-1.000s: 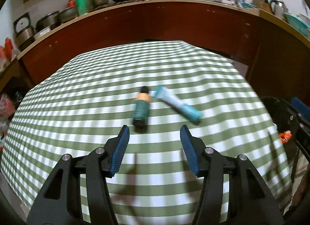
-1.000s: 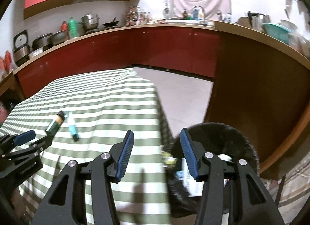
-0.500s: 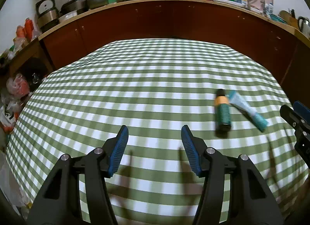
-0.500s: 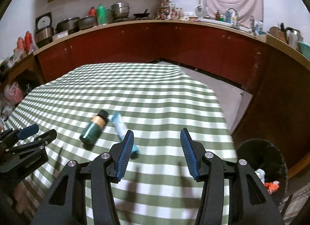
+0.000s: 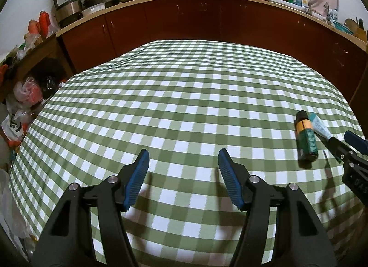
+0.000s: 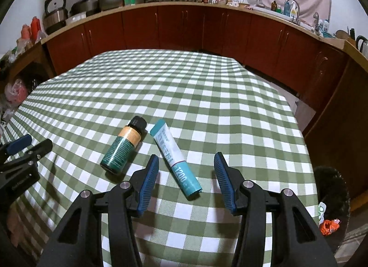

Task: Collect trash
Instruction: 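Move both tools back over the green can and toothpaste tube, then grasp the blue-white toothpaste tube with the right tool while the left tool grasps the green spray can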

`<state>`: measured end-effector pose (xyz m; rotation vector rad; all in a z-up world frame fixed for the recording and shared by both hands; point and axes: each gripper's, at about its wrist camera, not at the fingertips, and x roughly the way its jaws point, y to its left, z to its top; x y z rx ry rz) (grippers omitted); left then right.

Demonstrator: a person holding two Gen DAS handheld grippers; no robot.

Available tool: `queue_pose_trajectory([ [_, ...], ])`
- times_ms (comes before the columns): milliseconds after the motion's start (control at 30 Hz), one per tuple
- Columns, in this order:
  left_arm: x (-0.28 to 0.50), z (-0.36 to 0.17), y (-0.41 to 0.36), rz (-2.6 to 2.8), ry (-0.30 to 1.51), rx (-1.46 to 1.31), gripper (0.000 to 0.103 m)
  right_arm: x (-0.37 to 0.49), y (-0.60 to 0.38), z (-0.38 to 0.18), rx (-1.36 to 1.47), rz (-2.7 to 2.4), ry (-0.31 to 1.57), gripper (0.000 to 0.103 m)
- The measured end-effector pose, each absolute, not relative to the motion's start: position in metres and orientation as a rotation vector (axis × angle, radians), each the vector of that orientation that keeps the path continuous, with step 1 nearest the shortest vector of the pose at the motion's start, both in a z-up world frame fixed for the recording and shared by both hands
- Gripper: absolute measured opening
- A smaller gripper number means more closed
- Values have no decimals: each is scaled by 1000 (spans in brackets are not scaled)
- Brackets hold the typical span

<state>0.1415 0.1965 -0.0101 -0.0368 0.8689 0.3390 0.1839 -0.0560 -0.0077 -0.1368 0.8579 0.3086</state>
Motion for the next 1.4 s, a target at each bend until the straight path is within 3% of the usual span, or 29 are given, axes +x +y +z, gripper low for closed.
queue_pose_trajectory([
  [500,146,-21,199,327,886,-33,61,187,-50,-13,-135,330,903,18],
  [1400,162,-3,108,169,842,7,62,171,-132,5,-77,182,802,15],
])
